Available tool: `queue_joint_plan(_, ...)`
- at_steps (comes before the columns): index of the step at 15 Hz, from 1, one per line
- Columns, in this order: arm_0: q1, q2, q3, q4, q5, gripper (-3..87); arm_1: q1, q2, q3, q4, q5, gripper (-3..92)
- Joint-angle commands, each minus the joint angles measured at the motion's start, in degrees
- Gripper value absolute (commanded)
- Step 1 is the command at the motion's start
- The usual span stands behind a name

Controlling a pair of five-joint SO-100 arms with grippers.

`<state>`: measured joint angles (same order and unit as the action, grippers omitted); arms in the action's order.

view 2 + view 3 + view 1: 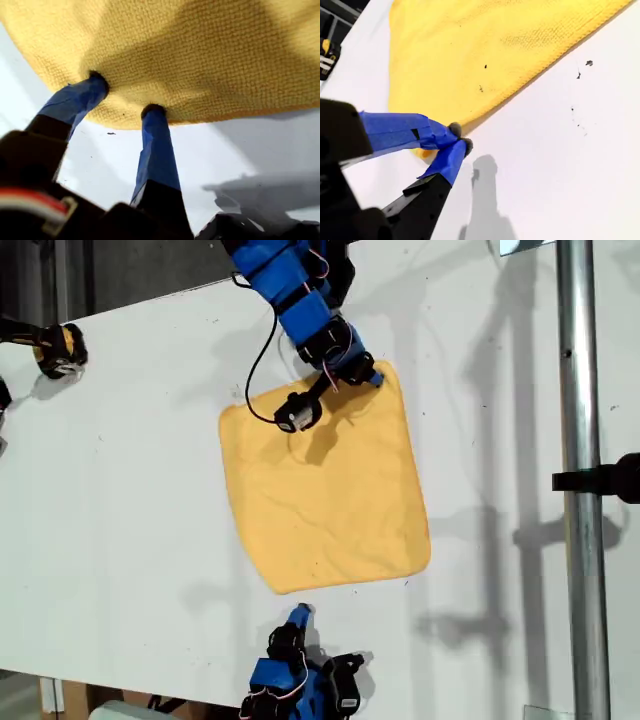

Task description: Grasp corners of a towel and fold twice.

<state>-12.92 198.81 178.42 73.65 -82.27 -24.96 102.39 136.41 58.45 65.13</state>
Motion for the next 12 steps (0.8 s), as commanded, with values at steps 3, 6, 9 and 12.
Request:
queue_joint_plan(3, 0.8, 0.4, 0.4, 0.3, -0.7, -1.0, 1.0, -5.4, -4.8, -0.2, 0.9, 0.0)
queue_joint_plan(6, 1.0, 0.4, 0.4, 0.3, -1.2, -1.0, 1.8, -0.4, -4.9, 0.5, 0.8, 0.0)
queue_joint_plan(9, 4.2, 0.4, -1.1, -2.4, -3.7, -1.0, 2.0, 2.2, -4.9, 1.6, 0.9, 0.0)
queue_joint_plan(12, 5.1, -0.9, -9.8, -1.3, -4.6, -1.1, 2.7, 1.9, -4.6, 0.4, 0.5, 0.0)
